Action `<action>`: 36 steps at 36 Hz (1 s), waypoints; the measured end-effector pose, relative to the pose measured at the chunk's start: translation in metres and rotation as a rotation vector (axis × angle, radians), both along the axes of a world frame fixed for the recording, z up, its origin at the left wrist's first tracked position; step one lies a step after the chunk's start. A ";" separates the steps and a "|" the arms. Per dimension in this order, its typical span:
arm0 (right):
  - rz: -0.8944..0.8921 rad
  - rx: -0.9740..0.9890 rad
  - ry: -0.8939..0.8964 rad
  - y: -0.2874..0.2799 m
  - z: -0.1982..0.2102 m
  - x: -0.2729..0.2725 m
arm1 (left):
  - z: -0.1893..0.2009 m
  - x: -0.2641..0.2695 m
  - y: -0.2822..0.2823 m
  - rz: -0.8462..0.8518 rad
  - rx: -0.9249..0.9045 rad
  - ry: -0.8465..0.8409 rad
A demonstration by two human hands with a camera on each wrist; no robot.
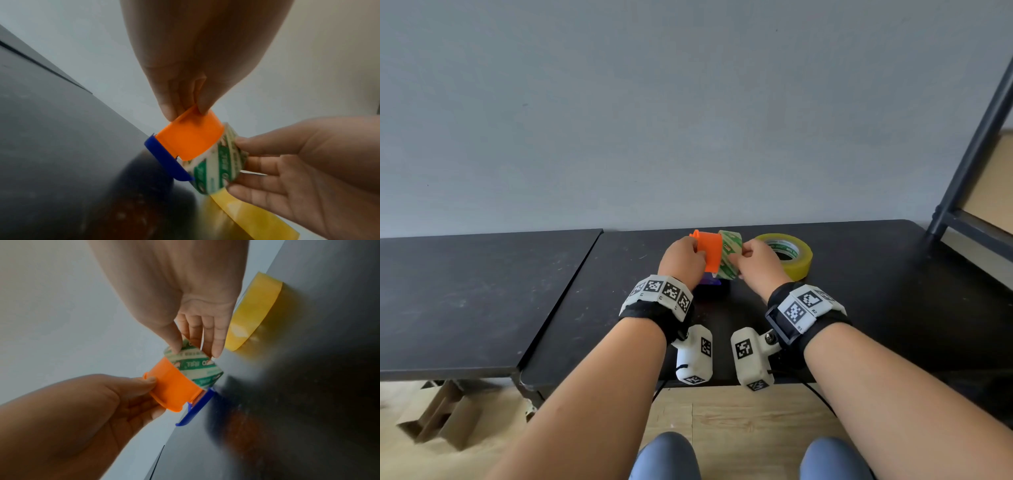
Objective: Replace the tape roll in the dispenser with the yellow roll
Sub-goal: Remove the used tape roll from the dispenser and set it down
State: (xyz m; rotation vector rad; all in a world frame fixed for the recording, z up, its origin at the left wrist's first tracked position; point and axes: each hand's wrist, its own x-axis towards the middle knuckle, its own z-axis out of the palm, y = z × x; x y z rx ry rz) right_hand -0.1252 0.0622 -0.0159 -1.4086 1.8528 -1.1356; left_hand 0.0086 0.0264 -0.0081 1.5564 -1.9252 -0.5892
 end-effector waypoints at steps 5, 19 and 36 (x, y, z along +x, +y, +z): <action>-0.001 0.016 0.017 0.002 0.002 -0.004 | 0.006 0.005 -0.001 0.021 -0.023 -0.090; -0.018 -0.070 0.098 0.002 0.003 -0.006 | 0.022 -0.012 0.001 0.121 0.186 -0.476; -0.129 -0.206 0.121 0.020 0.029 -0.040 | 0.023 -0.036 0.010 -0.092 -0.179 -0.572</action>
